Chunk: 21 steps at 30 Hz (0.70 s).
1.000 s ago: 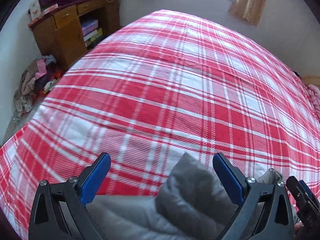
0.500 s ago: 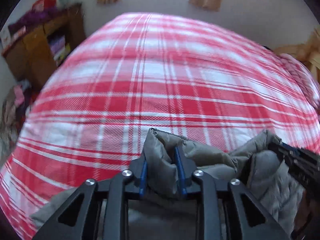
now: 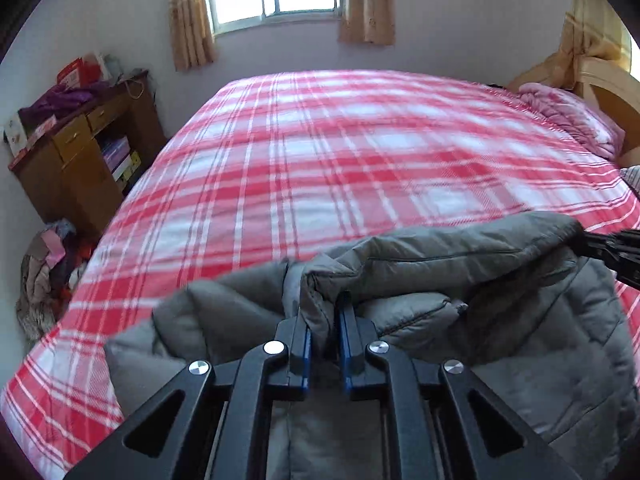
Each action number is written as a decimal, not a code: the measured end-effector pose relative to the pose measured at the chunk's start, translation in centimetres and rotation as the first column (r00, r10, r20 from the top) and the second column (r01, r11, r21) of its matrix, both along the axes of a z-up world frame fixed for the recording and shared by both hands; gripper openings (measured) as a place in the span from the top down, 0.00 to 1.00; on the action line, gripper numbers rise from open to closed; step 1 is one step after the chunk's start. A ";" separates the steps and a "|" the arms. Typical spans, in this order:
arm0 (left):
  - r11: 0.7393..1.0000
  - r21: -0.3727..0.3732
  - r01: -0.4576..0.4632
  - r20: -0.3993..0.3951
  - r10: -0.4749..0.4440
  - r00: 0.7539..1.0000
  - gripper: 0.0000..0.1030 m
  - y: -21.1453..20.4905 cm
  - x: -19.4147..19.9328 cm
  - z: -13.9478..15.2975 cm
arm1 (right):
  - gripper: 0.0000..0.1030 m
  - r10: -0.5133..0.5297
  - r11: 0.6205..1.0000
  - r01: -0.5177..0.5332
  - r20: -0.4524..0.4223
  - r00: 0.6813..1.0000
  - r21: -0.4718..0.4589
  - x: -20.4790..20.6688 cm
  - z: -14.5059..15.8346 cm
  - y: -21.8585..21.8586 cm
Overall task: Fold large clothes
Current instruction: 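Grasp the jacket hem with the left tool while the right tool grasps it too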
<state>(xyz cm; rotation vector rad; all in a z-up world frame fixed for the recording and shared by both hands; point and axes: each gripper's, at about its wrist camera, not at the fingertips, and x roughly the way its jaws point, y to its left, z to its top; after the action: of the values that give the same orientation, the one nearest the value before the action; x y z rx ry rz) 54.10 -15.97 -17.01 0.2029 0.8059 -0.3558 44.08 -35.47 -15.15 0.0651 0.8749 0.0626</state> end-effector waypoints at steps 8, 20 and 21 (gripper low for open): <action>0.999 0.027 -0.036 -0.063 0.037 0.997 0.90 0.5 0.5 -3.6 | 0.98 -0.039 0.999 0.036 -0.070 0.997 -0.040 -1.3 -5.7 -0.6; 0.991 0.009 -0.133 0.184 0.129 0.974 0.15 4.1 -2.9 5.8 | 0.55 -0.137 0.990 0.137 -0.045 0.989 -0.019 -3.5 -1.9 -4.5; 0.986 0.002 -0.166 0.199 0.162 0.966 0.15 4.1 -2.4 6.4 | 0.44 -0.168 0.986 0.168 -0.019 0.986 -0.017 -3.8 -1.1 -5.1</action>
<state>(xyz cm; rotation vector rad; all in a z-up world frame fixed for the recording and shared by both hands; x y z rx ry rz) 51.73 -11.86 -10.59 0.1844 0.6244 -0.1682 40.29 -40.53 -16.25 0.1245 0.8873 -0.1027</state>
